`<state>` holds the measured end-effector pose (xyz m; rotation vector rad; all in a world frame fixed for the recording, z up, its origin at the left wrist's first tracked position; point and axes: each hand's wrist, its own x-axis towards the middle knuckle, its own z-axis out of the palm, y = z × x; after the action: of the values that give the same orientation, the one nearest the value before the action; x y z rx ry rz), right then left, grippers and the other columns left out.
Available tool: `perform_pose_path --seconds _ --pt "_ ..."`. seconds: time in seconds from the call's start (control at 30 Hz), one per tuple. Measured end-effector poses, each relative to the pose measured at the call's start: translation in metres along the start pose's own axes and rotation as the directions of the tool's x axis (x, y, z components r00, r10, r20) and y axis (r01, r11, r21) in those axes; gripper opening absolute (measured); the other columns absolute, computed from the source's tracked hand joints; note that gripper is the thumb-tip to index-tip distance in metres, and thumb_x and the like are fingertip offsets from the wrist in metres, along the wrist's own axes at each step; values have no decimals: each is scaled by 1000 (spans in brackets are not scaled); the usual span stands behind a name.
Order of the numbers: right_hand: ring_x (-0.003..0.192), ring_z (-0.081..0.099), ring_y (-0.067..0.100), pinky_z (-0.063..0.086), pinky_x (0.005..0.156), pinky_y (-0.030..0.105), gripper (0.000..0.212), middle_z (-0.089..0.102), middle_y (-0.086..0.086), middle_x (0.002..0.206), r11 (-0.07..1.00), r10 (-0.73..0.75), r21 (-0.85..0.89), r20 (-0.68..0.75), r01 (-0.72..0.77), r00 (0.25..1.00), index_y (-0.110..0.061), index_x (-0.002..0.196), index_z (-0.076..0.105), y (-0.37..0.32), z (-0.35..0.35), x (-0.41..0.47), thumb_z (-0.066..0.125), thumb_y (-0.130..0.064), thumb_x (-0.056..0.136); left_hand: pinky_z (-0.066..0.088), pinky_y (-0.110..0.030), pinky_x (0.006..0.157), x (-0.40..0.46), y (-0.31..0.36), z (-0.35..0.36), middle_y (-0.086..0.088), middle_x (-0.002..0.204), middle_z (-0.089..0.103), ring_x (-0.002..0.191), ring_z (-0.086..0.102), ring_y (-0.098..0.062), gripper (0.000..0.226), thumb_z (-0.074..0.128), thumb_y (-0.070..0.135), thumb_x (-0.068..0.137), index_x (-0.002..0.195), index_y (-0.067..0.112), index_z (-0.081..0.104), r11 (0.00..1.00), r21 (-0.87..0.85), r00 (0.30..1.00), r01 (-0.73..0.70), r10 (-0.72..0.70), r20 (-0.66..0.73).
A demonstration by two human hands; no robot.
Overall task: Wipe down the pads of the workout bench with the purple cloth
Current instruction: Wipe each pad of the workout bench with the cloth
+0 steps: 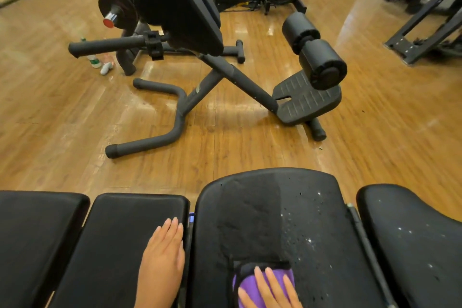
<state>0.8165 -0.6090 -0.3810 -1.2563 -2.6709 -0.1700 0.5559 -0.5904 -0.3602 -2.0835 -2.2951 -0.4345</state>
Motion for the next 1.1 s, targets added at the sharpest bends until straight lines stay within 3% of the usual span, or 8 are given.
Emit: perform_pose_path --seconds 0.13,0.23,0.4,0.63,0.73,0.87,0.97,1.1 --pt "145 7 26 15 108 42 51 26 14 147 997 24 73 61 -29 998 -29 137 36 30 -3 18 38 -33 86 6 -21 113 -1 -2 1 -19 111 68 115 42 -21 71 7 33 99 105 -5 67 1000 -13 1000 -4 4 -6" --pt "139 27 29 12 110 41 47 37 13 148 973 208 78 100 -216 973 -25 138 39 76 -7 70 21 -37 96 8 -22 113 -1 -2 3 -19 112 67 115 49 -24 71 8 34 99 106 -5 67 1000 -6 1000 3 -3 -7" --pt "145 -4 24 -5 115 40 58 1 9 159 921 378 5 232 -389 896 -29 148 8 122 -5 141 4 -43 92 12 -23 113 -3 -1 2 -19 115 66 110 60 -31 68 11 34 99 108 -5 66 1000 -20 1000 18 -19 -12" --pt "144 13 25 10 113 40 53 21 9 156 955 276 57 172 -290 946 -26 146 26 77 -19 42 14 -39 96 6 -19 113 -3 7 -11 -19 118 64 113 58 -31 53 26 28 93 112 -5 63 998 -30 997 62 -61 40" --pt "145 4 23 11 111 40 57 10 12 158 987 157 7 130 -159 979 -27 148 17 47 -16 -29 22 -39 93 2 -18 112 -1 9 -11 -20 116 65 111 60 -32 50 32 22 83 110 -6 64 997 14 994 73 -74 77" --pt "144 15 23 11 114 38 54 17 9 157 962 263 61 52 -266 963 -35 144 25 29 -21 -40 13 -47 92 1 -24 114 0 10 -10 -21 116 65 110 60 -34 51 30 20 82 109 -6 64 995 79 996 61 -66 55" --pt "145 -2 25 4 114 40 56 -4 12 158 986 169 6 32 -169 985 -30 147 16 42 -19 -37 22 -38 91 14 -34 112 1 41 -7 -18 117 65 111 60 -34 46 34 19 84 110 -2 66 999 50 997 12 -8 -74" --pt "143 12 21 10 109 38 53 29 14 151 932 328 106 157 -346 932 -29 141 33 57 -26 2 9 -42 96 30 -43 101 14 114 12 -12 120 65 114 59 -27 43 37 24 88 114 6 66 993 -53 994 -103 102 -26"
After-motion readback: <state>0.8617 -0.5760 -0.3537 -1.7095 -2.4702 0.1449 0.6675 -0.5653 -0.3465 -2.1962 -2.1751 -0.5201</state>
